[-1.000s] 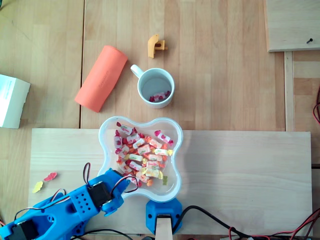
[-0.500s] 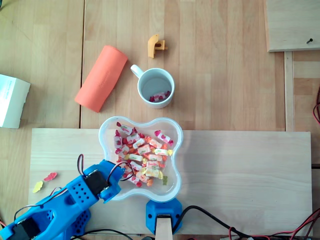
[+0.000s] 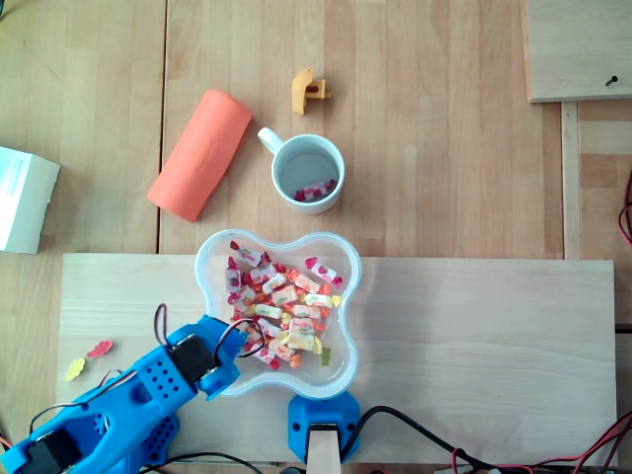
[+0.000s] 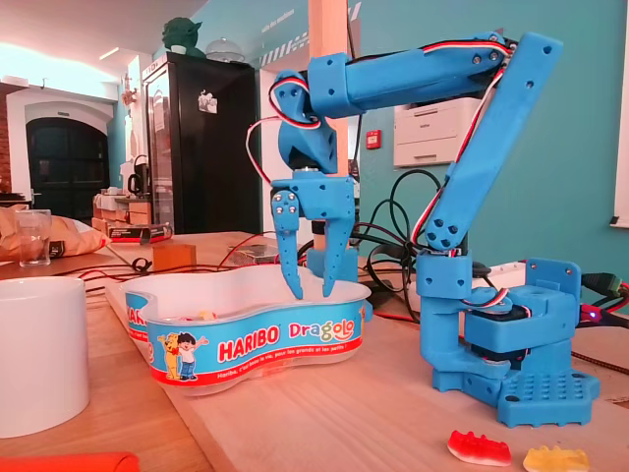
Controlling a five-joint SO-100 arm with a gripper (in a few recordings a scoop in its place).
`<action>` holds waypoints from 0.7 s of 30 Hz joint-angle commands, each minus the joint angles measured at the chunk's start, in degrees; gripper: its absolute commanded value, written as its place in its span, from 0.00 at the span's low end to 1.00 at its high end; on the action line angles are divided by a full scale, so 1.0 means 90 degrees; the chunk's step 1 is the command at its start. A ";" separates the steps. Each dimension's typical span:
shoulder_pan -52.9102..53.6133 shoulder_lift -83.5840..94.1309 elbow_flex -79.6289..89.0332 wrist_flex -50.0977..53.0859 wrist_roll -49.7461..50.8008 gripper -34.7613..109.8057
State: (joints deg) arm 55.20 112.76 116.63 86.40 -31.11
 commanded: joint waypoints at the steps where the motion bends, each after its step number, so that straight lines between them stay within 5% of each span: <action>1: 0.0098 -0.0098 -0.0146 -0.0020 -0.0078 0.34; 21: 0.0117 -0.0439 -0.0107 -0.1123 -0.0098 0.33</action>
State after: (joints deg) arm 55.72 108.37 116.10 76.38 -31.11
